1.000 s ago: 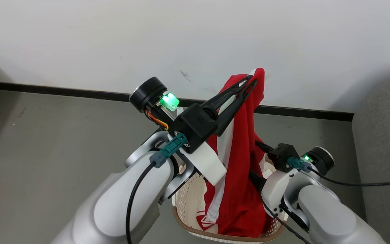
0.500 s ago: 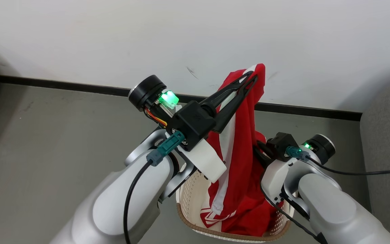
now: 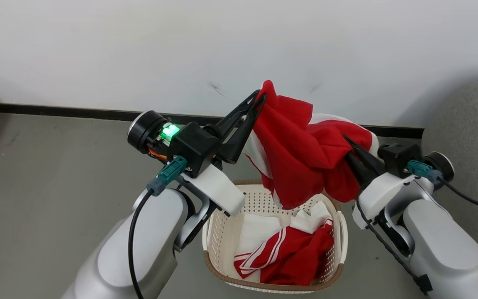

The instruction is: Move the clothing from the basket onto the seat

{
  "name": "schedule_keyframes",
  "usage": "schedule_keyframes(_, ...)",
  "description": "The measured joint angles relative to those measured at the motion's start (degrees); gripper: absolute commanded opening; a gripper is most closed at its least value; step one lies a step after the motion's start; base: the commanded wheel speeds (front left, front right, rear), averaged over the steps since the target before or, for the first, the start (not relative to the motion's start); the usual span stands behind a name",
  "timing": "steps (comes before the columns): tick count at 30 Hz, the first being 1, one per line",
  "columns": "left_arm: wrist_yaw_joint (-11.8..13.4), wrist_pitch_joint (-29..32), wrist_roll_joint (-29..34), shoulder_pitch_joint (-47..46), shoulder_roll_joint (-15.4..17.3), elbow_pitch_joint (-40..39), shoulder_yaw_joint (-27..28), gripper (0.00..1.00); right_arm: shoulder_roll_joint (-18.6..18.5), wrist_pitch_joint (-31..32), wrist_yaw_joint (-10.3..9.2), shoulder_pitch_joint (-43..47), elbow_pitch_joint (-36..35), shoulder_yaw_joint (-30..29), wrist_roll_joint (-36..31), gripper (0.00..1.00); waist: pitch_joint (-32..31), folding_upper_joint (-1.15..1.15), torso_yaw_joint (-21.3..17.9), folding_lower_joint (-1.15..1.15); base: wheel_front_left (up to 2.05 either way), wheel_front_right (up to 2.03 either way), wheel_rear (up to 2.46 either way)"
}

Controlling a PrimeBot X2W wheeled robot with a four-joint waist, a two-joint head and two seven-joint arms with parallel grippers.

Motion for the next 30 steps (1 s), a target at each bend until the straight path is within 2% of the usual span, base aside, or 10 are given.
schedule_keyframes(6, 0.5, -1.4, -1.2, 2.5, 0.8, 2.1, 1.0, 0.0, -1.2, 0.0, 0.0, 4.4, -6.1, -6.3, 0.6, 0.0, 0.0, 0.0, -2.4, 0.0, 0.0, 0.0, 0.0)
schedule_keyframes(7, 0.5, -1.7, -1.4, 2.7, 1.0, 2.3, 1.1, 0.05, -1.3, 0.0, 0.0, 4.8, -7.0, -7.2, 0.6, 0.0, 0.0, 0.0, -2.8, 0.0, 0.0, 0.0, 0.0)
schedule_keyframes(8, 0.5, -1.8, -1.4, 3.0, 1.2, 2.5, 1.2, 0.21, -1.4, 0.0, 0.0, 5.2, -8.0, -8.0, 0.6, 0.0, 0.0, 0.0, -3.2, 0.0, 0.0, 0.0, 0.0)
schedule_keyframes(9, 0.5, -1.8, -1.7, 3.2, 1.3, 2.8, 1.2, 0.46, -1.6, 0.0, 0.0, 5.5, -8.9, -8.8, 0.6, 0.0, -0.1, 0.0, -3.6, 0.0, 0.0, 0.0, 0.0)
schedule_keyframes(10, 0.5, -2.1, -1.8, 3.4, 1.4, 3.1, 1.3, 0.88, -1.8, 0.0, 0.0, 5.8, -9.8, -9.9, 0.6, 0.0, -0.1, 0.0, -4.0, 0.0, 0.0, 0.0, 0.0)
schedule_keyframes(11, 0.5, -2.5, -1.8, 3.6, 1.5, 3.3, 1.3, 1.0, -1.9, 0.0, 0.0, 6.1, -10.8, -10.9, 0.6, 0.0, -0.1, 0.0, -4.4, 0.0, 0.0, 0.0, 0.0)
schedule_keyframes(25, 0.4, -5.4, -2.9, 7.2, 2.3, 5.2, 2.3, 1.0, -4.5, 0.0, 0.0, 12.8, -20.7, -23.1, -2.3, 0.0, -0.7, 0.0, -9.6, 0.0, 0.0, 0.0, 0.0)
schedule_keyframes(30, -0.9, -6.3, -2.9, 8.3, 2.4, 5.3, 1.2, 1.0, -4.5, 0.0, 0.0, 16.8, -23.6, -27.8, -3.1, 0.0, -1.0, 0.0, -11.4, 0.0, 0.0, 0.0, 0.0)
